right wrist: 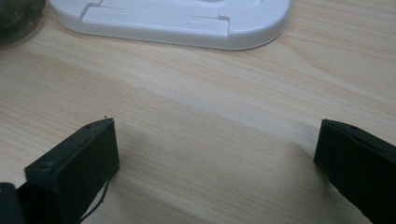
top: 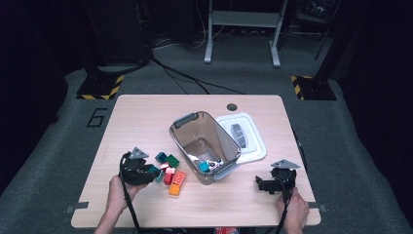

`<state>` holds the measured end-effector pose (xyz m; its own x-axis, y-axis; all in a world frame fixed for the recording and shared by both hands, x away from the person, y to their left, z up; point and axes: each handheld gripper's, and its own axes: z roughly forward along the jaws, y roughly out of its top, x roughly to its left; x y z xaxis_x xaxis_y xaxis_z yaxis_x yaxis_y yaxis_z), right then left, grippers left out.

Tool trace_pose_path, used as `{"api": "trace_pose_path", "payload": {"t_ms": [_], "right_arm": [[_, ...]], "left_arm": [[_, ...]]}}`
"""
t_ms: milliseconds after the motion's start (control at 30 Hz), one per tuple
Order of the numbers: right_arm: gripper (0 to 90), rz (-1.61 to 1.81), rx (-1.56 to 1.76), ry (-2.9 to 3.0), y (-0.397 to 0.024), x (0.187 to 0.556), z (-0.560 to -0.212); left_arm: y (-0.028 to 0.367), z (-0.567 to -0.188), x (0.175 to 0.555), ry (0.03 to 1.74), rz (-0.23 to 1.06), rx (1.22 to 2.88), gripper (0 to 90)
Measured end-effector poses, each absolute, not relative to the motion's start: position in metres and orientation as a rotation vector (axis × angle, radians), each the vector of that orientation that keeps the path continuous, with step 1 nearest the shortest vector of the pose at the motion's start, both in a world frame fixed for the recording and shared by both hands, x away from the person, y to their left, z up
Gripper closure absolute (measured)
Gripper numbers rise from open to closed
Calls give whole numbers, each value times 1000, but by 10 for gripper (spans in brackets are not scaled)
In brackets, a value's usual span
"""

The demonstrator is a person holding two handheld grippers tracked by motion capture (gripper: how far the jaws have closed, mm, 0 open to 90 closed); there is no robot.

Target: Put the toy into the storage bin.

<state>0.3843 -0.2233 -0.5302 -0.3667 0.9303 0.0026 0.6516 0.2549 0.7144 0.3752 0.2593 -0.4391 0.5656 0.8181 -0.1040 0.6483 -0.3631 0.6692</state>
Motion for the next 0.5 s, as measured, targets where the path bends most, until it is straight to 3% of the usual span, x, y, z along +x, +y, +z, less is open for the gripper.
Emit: {"api": "trace_pose_path", "payload": {"t_ms": [500], "right_arm": [[0, 888, 1429, 2111, -224, 385, -530]], "left_arm": [[243, -386, 392, 1052, 337, 2152, 592]]}}
